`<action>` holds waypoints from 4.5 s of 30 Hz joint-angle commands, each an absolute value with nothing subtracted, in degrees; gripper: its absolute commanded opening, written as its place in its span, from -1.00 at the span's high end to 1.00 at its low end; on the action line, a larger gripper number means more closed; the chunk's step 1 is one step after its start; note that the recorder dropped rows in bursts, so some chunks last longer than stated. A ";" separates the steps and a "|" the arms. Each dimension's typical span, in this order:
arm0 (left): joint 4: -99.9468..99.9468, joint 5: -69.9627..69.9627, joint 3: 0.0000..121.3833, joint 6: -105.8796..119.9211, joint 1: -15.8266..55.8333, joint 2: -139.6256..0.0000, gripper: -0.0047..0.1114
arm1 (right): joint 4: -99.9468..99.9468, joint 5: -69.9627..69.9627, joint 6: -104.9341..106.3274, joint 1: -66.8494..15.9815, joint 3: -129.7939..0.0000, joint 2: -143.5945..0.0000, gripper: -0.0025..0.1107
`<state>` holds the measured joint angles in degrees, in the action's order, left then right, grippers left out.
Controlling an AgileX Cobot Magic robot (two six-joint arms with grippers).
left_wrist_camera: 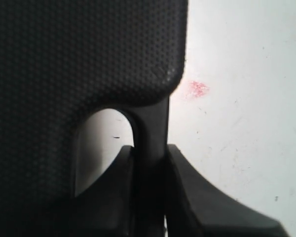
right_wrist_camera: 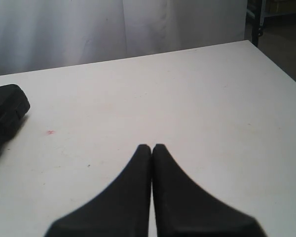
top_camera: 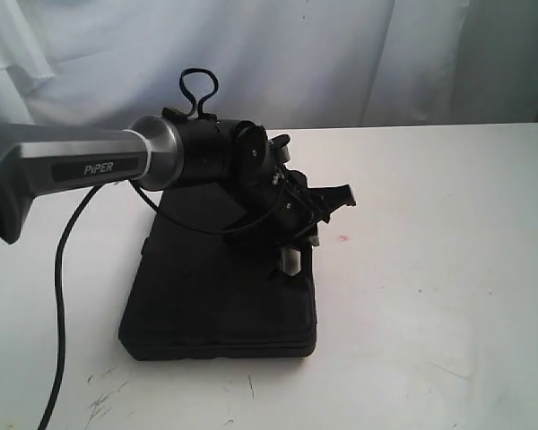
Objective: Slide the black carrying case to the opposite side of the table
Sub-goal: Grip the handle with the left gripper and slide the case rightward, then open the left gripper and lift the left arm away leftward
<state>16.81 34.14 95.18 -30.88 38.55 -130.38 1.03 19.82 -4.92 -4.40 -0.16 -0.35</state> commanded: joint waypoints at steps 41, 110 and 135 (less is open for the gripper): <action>21.72 23.54 95.64 -29.29 41.24 -130.60 0.16 | 1.37 19.68 -4.64 -3.94 0.00 0.00 0.96; -23.29 25.71 64.96 -35.95 39.95 -87.01 0.92 | 1.37 19.68 -4.64 -3.94 0.00 0.00 0.96; -43.01 41.42 55.54 -38.55 39.95 -77.45 0.92 | 1.37 19.68 -4.64 -3.94 0.00 0.00 0.96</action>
<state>-41.85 39.32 55.86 -37.89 40.02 -77.88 1.03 19.82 -4.92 -4.40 -0.16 -0.35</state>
